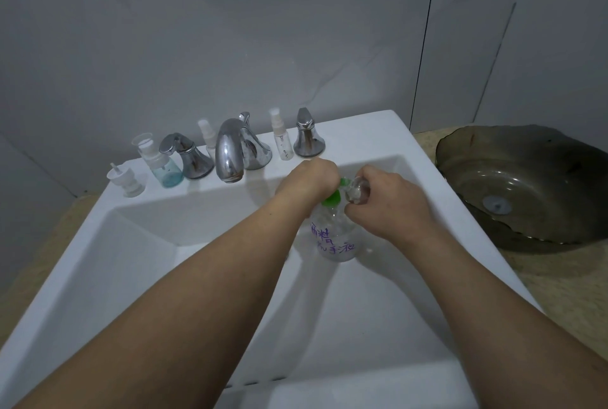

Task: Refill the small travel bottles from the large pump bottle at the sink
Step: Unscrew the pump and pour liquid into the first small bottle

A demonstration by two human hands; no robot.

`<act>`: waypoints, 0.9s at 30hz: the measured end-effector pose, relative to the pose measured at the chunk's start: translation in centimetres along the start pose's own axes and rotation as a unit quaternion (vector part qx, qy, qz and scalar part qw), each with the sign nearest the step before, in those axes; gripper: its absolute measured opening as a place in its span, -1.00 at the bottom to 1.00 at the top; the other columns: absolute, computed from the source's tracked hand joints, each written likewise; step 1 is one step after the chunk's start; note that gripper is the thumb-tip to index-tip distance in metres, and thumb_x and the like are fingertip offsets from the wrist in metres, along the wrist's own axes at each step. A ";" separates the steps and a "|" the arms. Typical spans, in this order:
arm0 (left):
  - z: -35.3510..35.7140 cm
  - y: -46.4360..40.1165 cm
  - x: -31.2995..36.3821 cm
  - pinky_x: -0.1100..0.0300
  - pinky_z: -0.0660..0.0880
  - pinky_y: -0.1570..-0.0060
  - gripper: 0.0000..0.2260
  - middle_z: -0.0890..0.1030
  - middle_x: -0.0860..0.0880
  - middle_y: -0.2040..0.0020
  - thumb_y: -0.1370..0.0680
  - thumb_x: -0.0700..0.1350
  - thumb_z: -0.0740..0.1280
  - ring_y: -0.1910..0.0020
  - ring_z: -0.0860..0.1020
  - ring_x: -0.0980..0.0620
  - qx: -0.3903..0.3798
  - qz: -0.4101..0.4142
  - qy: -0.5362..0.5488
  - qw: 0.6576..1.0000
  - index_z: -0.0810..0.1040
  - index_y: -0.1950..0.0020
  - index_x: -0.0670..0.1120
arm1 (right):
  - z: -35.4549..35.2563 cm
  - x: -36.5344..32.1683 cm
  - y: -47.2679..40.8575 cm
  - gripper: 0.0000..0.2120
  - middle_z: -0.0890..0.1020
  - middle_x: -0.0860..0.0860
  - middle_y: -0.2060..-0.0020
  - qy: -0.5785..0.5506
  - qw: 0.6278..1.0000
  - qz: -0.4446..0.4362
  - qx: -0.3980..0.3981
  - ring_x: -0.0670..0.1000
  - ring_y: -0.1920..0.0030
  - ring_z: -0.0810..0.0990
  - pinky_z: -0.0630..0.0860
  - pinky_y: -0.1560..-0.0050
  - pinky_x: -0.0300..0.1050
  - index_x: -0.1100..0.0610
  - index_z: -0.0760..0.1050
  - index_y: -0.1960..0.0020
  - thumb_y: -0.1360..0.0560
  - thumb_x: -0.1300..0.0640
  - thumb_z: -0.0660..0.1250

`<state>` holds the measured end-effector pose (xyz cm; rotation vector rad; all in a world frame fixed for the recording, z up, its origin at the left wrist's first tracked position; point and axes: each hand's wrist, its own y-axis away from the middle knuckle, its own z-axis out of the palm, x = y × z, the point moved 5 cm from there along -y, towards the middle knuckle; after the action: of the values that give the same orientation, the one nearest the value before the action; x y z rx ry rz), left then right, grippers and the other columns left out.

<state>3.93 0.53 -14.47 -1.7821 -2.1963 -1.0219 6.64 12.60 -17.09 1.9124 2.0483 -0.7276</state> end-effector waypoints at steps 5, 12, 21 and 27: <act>-0.1 0.6 -0.1 -0.15 0.59 0.20 -0.70 0.59 -0.32 -0.10 -0.55 -0.30 0.08 0.00 0.61 -0.32 -0.024 -0.014 0.013 1.000 0.53 -0.14 -0.33 | -0.1 -0.2 0.1 -0.70 0.61 -0.04 0.11 0.001 1.000 0.000 -0.006 0.09 0.05 0.57 0.40 0.17 -0.13 -0.01 0.44 -0.03 -0.33 -0.03 0.37; -1.5 2.7 0.0 0.15 0.27 0.42 -0.69 0.53 -0.14 0.16 -0.60 -0.12 -0.02 0.25 0.49 -0.08 -0.067 -0.052 0.049 0.995 0.47 -0.03 -0.22 | -0.4 -0.3 0.1 -0.71 0.62 -0.06 0.12 -0.025 1.000 0.007 0.012 0.09 0.05 0.58 0.48 0.13 -0.08 0.01 0.44 0.00 -0.32 -0.03 0.37; -0.8 2.2 0.3 0.09 0.30 0.45 -0.70 0.58 -0.26 -0.05 -0.61 -0.19 -0.01 0.00 0.59 -0.22 -0.049 -0.064 0.040 0.996 0.47 -0.07 -0.26 | -0.4 -0.2 0.0 -0.71 0.61 -0.07 0.12 -0.027 1.000 0.004 0.007 0.09 0.04 0.57 0.44 0.14 -0.11 0.02 0.44 -0.02 -0.34 -0.03 0.37; 0.0 0.2 0.1 -0.16 0.60 0.23 -0.77 0.60 -0.33 0.01 -0.53 -0.34 0.08 0.08 0.63 -0.33 -0.016 -0.028 0.023 0.999 0.53 0.11 -0.29 | 0.0 0.0 -0.1 -0.74 0.60 -0.03 0.12 -0.008 1.000 0.012 0.000 0.11 0.07 0.56 0.36 0.20 -0.13 0.01 0.42 0.04 -0.33 -0.03 0.37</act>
<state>4.06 0.65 -14.39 -1.7025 -2.2260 -1.1045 6.57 12.61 -17.14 1.9216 2.0131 -0.7334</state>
